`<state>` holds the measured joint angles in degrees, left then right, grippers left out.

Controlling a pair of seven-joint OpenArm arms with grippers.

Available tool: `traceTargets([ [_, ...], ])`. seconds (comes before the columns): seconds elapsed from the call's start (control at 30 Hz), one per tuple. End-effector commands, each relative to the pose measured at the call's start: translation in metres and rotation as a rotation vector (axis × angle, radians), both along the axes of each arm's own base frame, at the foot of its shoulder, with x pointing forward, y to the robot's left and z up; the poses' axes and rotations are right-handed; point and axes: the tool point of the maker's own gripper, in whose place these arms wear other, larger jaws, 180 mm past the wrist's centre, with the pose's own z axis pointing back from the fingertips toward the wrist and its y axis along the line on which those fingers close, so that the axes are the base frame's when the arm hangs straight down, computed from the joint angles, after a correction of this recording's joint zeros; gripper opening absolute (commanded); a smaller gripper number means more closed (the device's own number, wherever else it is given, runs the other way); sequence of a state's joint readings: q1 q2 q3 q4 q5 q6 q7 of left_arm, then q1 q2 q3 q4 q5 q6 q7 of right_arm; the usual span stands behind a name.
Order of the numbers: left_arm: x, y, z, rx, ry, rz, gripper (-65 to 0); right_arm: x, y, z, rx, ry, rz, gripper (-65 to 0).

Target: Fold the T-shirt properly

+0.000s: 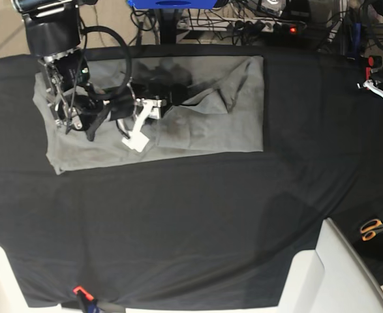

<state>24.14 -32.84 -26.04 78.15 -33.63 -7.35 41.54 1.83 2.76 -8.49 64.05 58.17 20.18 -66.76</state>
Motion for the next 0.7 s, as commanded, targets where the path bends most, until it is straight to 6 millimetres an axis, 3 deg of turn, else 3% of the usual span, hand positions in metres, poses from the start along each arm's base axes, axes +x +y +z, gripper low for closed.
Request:
traceTargets([
  [0.0,0.008,0.009,0.012,0.032,-0.027,-0.007,-65.0,0.009,-0.001,0.007,0.016,-0.029,-0.012,-28.8],
  [0.1,0.010,0.005,0.013,0.028,-0.034,-0.017,-65.0,0.007,-0.005,0.012,0.007,-0.074,-0.024,-28.8],
  [0.2,0.021,-0.014,0.019,0.012,-0.080,-0.048,-65.0,0.013,-0.014,0.030,-0.012,-0.156,-0.071,-31.1],
  [0.27,0.029,-0.035,0.026,-0.007,-0.121,-0.080,-65.0,0.017,-0.024,0.047,-0.036,-0.226,-0.103,-43.2],
  [0.37,0.046,-0.087,0.029,-0.064,-0.161,-0.195,-65.0,0.017,-0.034,0.069,-0.057,-0.310,-0.131,-65.0],
  [0.47,0.066,-0.152,0.024,-0.152,-0.167,-0.322,-65.0,0.013,-0.052,0.080,-0.094,-0.380,-0.164,-61.8],
  [0.67,0.107,-0.246,0.009,-0.317,-0.193,-0.425,-65.0,0.018,-0.105,0.075,-0.197,-0.482,-0.252,-64.5],
])
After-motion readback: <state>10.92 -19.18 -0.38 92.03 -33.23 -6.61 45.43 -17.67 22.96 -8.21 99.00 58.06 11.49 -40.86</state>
